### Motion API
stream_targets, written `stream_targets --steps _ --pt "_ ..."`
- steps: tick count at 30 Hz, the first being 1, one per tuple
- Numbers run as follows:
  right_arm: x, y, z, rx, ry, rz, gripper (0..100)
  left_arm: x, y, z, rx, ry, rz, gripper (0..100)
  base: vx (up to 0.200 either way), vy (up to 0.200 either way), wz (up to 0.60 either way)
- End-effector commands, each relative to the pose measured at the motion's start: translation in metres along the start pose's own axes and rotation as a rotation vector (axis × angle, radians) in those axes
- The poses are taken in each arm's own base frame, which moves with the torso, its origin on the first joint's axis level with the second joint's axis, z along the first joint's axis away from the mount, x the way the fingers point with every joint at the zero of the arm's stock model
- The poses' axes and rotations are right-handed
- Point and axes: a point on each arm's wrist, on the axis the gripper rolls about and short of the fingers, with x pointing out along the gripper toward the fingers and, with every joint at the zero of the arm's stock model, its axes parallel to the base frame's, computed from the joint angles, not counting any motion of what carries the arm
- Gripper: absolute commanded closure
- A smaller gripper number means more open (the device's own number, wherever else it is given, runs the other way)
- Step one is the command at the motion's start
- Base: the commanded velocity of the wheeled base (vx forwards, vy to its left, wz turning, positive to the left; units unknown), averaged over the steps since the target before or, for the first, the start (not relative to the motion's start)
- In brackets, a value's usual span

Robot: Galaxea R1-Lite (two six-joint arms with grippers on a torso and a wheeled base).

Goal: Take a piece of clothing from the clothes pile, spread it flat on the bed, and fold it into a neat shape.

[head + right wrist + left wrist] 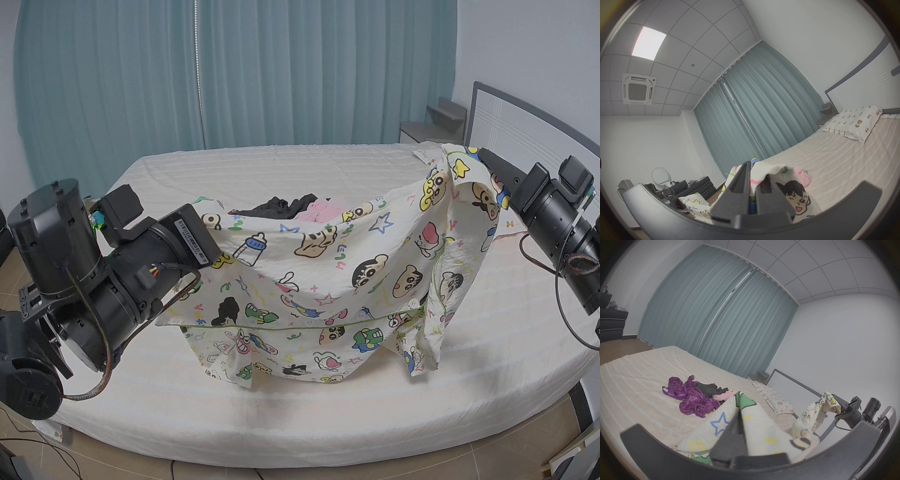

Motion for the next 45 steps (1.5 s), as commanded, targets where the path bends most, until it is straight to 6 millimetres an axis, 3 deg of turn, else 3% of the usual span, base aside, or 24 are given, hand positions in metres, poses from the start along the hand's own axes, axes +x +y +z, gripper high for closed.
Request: stream_targets --steps 1,17,24,45 --pt "0.003 -0.009 0.016 -0.017 -0.055 -0.022 100 0.011 -0.006 -0.002 -0.001 -0.001 -0.007 100 0.0 -0.2 0.0" --pt "0.0 -0.019 0.024 -0.036 -0.081 -0.055 100 0.026 -0.015 -0.011 0.003 0.014 -0.019 100 0.0 -0.2 0.0" --pt "-0.002 -0.026 0.033 -0.052 -0.107 -0.068 100 0.03 -0.02 -0.005 -0.014 -0.026 -0.038 100 0.0 -0.2 0.0" --pt "-0.033 -0.021 0.035 -0.053 -0.085 -0.034 100 0.026 -0.015 -0.014 -0.009 -0.028 0.013 100 -0.029 0.0 0.0"
